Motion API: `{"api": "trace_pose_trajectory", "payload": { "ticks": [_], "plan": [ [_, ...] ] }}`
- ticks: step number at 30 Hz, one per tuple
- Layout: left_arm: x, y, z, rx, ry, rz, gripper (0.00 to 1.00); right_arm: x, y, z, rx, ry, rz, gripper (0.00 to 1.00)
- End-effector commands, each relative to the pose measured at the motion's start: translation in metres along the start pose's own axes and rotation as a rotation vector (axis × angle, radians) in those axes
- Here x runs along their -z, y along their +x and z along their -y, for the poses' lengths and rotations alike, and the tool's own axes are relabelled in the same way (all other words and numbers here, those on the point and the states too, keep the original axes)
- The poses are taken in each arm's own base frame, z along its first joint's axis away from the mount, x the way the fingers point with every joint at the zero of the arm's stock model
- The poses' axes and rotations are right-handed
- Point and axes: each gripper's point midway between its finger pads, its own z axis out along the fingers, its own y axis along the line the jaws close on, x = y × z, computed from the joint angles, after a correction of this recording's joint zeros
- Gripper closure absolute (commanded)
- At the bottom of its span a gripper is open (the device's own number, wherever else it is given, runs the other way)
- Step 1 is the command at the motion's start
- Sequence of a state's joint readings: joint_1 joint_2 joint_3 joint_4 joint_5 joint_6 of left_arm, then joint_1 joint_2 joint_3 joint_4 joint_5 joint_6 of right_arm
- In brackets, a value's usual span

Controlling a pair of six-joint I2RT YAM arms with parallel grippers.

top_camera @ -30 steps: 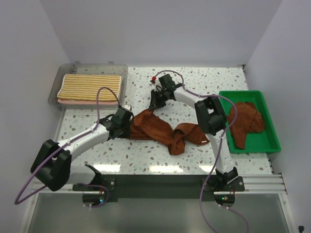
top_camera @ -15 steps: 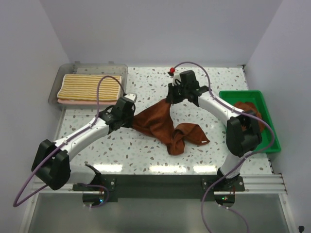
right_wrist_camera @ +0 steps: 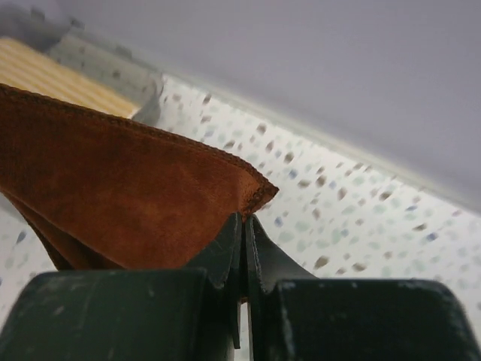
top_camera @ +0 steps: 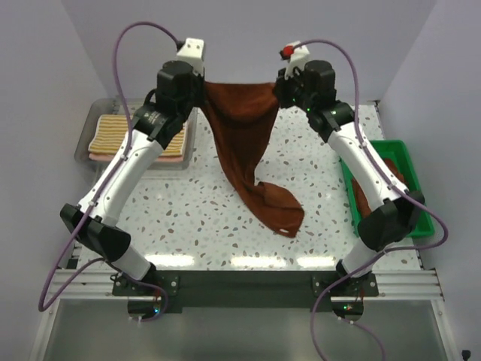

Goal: Fold and stack the towels
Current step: Flatten out the crumpled towel

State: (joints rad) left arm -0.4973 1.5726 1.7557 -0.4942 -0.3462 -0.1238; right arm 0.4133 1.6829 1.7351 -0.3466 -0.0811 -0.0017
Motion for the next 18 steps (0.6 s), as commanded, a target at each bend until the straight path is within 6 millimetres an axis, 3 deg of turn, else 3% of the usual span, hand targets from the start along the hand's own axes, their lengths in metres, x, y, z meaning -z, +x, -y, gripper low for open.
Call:
{"api": "trace_pose_trajectory", "payload": {
  "ticks": [1,3,4,6,7,8,9,10,11,14,15,17,18],
  "plan": [
    [0.022,-0.095,-0.019,-0.007,-0.055,0.231,1.0,0.06,-0.104,0.024,0.113,0.144,0.245,1.0],
    [0.032,-0.122,-0.022,0.002,-0.054,0.306,1.0,0.082,-0.141,0.032,0.149,0.2,0.334,1.0],
    [0.046,-0.145,-0.025,-0.006,-0.055,0.376,1.0,0.093,-0.153,0.037,0.155,0.232,0.364,1.0],
    [0.061,-0.164,-0.029,-0.018,-0.051,0.438,1.0,0.115,-0.178,0.038,0.191,0.254,0.432,1.0],
    [0.079,-0.179,-0.031,-0.01,-0.034,0.497,1.0,0.124,-0.186,0.037,0.199,0.252,0.458,1.0],
    [0.09,-0.187,-0.032,-0.018,-0.023,0.528,1.0,0.144,-0.198,0.033,0.21,0.247,0.504,1.0],
    [0.099,-0.192,-0.032,-0.023,-0.009,0.552,1.0,0.153,-0.201,0.031,0.228,0.24,0.519,1.0],
    [0.121,-0.2,-0.032,-0.026,0.024,0.602,1.0,0.162,-0.203,0.028,0.238,0.229,0.534,1.0],
    [0.131,-0.203,-0.033,-0.031,0.039,0.624,1.0,0.19,-0.213,0.022,0.25,0.214,0.585,1.0],
    [0.174,-0.207,-0.03,-0.059,0.123,0.693,1.0,0.219,-0.212,0.011,0.281,0.174,0.623,1.0],
    [0.183,-0.207,-0.029,-0.07,0.142,0.705,1.0,0.24,-0.211,0.009,0.284,0.178,0.649,1.0],
    [0.214,-0.208,-0.028,-0.094,0.197,0.746,1.0,0.261,-0.211,-0.005,0.313,0.119,0.681,1.0],
    [0.224,-0.208,-0.028,-0.106,0.217,0.761,1.0,0.285,-0.215,-0.008,0.326,0.114,0.717,1.0]
  ]
}}
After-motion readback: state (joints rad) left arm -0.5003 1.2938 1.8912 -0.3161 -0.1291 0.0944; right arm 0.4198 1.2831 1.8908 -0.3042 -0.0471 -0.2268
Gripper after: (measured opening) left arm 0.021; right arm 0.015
